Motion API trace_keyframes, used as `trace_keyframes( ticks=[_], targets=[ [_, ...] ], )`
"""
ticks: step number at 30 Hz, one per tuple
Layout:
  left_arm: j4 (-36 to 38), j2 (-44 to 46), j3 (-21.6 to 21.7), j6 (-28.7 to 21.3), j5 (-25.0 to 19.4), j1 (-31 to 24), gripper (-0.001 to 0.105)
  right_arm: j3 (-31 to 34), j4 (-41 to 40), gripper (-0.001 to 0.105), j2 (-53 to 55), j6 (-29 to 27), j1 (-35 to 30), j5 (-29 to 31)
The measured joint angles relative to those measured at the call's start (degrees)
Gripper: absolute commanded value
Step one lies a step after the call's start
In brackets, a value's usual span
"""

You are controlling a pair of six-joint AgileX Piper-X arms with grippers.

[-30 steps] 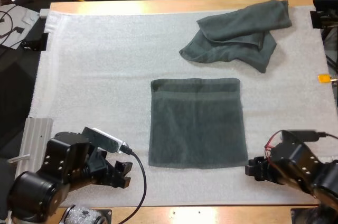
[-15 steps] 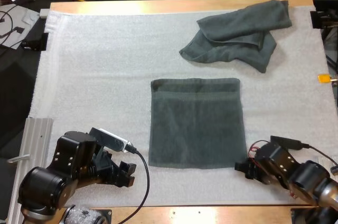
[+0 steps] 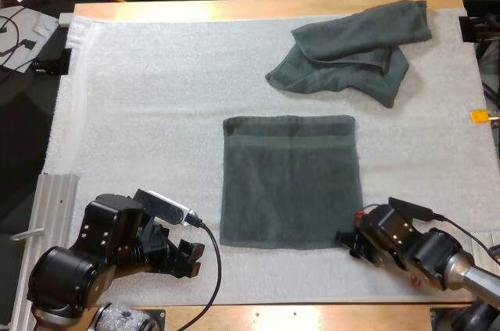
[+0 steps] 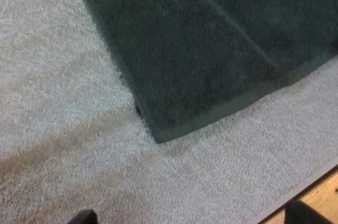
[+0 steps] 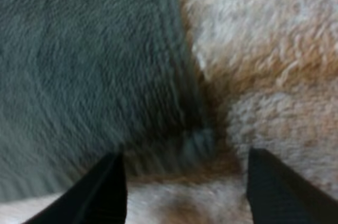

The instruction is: Pick towel from pile, fold and stack

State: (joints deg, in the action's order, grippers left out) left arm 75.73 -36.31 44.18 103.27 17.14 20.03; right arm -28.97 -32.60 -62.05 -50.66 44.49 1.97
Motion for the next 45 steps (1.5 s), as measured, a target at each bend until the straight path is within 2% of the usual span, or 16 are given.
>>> trace_keyframes(
  ticks=[5, 11, 15, 17, 26, 31, 32, 35, 36, 42, 45],
  targets=[
    [0.0, 0.13, 0.0, 0.0, 0.12, 0.0, 0.067, -0.08, 3.92, 0.037, -3.44, 2.33, -1.56, -0.03],
    [0.0, 0.26, 0.0, 0.0, 0.12, 0.0, 0.066, -0.34, 5.71, 0.033, -4.93, 3.13, -2.92, -0.46],
    [0.0, 0.26, 0.0, 0.0, 0.32, 0.0, 0.066, -0.66, 6.22, 0.006, -5.07, 3.22, -2.94, -0.26],
    [0.0, 0.26, 0.0, 0.0, 0.31, 0.0, 0.066, -0.66, 6.22, 0.001, -5.3, 3.22, -2.94, -0.11],
    [-2.28, 0.26, -0.1, -1.39, 0.44, 0.0, 0.066, -0.66, 6.22, 0.0, -5.32, 2.68, -2.94, -0.1],
    [-6.08, -0.17, -2.83, -1.95, 3.02, 0.0, 0.066, -0.57, 4.21, 0.0, -3.79, 2.01, -2.94, -0.5],
    [-8.09, -1.43, -4.83, -1.68, 5.44, 0.0, 0.065, -0.55, 3.29, 0.0, -2.85, 1.79, -2.94, -0.65],
    [-9.68, -3.1, -6.29, -1.39, 6.92, 0.0, 0.066, -0.55, 2.84, 0.001, -2.39, 1.53, -2.94, -0.65],
    [-11.72, -6.15, -7.93, -1.22, 8.64, 0.0, 0.066, -0.55, 2.52, 0.001, -1.91, 1.44, -2.94, -0.87],
    [-14.02, -10.08, -6.9, -1.16, 9.18, 0.77, 0.066, -0.55, 2.55, 0.0, -1.9, 1.44, -2.94, -0.85],
    [-16.03, -15.9, -6.87, -1.16, 9.17, 1.87, 0.066, -0.55, 2.54, 0.0, -1.9, 1.44, -2.94, -0.85]
  ],
)
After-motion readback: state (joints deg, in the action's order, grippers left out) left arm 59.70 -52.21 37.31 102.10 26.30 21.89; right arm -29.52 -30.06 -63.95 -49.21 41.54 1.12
